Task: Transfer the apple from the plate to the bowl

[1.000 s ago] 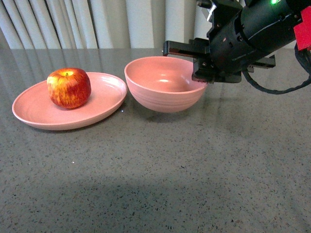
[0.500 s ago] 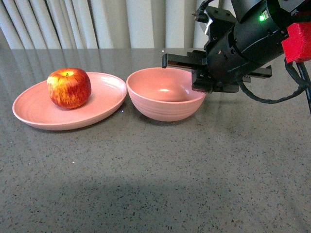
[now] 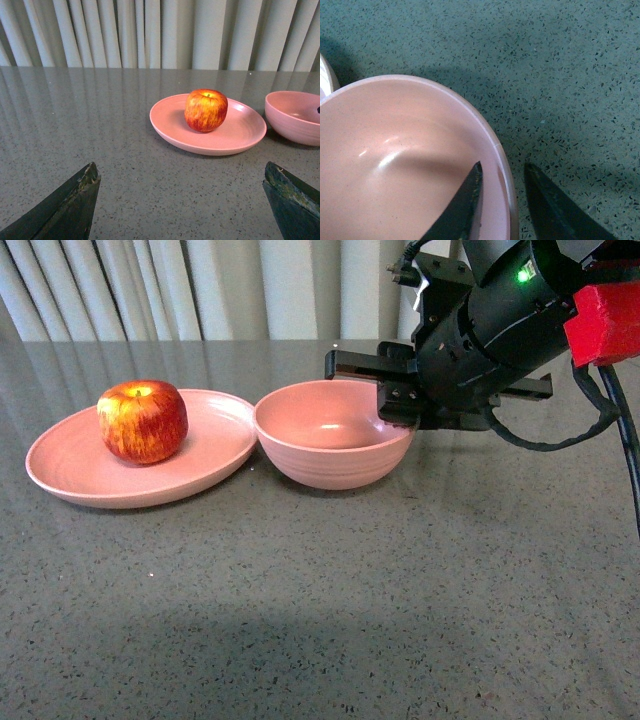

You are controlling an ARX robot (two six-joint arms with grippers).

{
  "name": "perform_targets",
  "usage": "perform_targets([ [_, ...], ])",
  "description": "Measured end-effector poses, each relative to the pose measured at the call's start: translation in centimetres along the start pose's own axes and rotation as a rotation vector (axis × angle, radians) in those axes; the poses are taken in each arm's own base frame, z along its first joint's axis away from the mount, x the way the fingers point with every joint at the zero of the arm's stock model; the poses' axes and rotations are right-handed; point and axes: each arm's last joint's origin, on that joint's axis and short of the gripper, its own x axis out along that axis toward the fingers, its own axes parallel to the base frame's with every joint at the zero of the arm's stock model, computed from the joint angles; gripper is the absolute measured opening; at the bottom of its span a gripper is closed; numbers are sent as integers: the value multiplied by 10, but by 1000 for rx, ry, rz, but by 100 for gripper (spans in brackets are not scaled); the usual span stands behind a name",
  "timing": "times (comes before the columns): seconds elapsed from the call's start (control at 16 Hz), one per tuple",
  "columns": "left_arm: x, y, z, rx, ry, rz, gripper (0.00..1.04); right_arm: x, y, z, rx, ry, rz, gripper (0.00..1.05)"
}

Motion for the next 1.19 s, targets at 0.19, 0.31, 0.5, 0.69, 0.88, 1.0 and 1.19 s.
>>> perform_targets([
  [0.19, 0, 0, 0, 0, 0, 0, 98, 0, 1, -1, -2, 4, 3, 53],
  [0.31, 0, 0, 0, 0, 0, 0, 98, -1, 2, 1, 1, -3, 9, 74],
  [0.5, 0, 0, 0, 0, 0, 0, 98, -31, 1, 14, 23, -119, 57, 99],
  [0.69, 0, 0, 0, 0, 0, 0, 98, -99, -13, 20, 38, -345, 139, 98],
  [0.88, 0, 0, 0, 0, 0, 0, 98, -177, -51, -13, 49, -603, 133, 98],
  [1.0, 0, 0, 0, 0, 0, 0, 98, -206, -68, -43, 42, -664, 87, 98],
  [1.19, 0, 0, 0, 0, 0, 0, 98, -233, -91, -108, 70, -643, 12, 98],
])
